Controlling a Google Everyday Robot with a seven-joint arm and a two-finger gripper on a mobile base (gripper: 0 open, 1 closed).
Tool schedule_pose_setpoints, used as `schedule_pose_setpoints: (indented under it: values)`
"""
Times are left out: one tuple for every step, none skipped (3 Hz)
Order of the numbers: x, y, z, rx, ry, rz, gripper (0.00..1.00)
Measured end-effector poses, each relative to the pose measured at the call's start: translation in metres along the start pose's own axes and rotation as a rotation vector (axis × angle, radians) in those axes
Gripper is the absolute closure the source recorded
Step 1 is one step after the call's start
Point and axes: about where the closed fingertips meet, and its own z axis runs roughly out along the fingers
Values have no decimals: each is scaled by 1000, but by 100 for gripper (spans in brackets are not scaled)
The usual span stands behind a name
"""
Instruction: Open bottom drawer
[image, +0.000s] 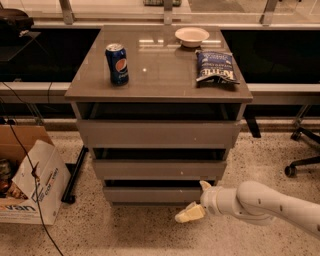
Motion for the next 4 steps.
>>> schedule_pose_setpoints:
  values:
    - [23, -22, 23, 19, -2, 33, 0]
    - [44, -45, 38, 13, -64, 99, 0]
    - [70, -72, 51, 7, -118, 170, 0]
    - [71, -79, 56, 16, -124, 182, 0]
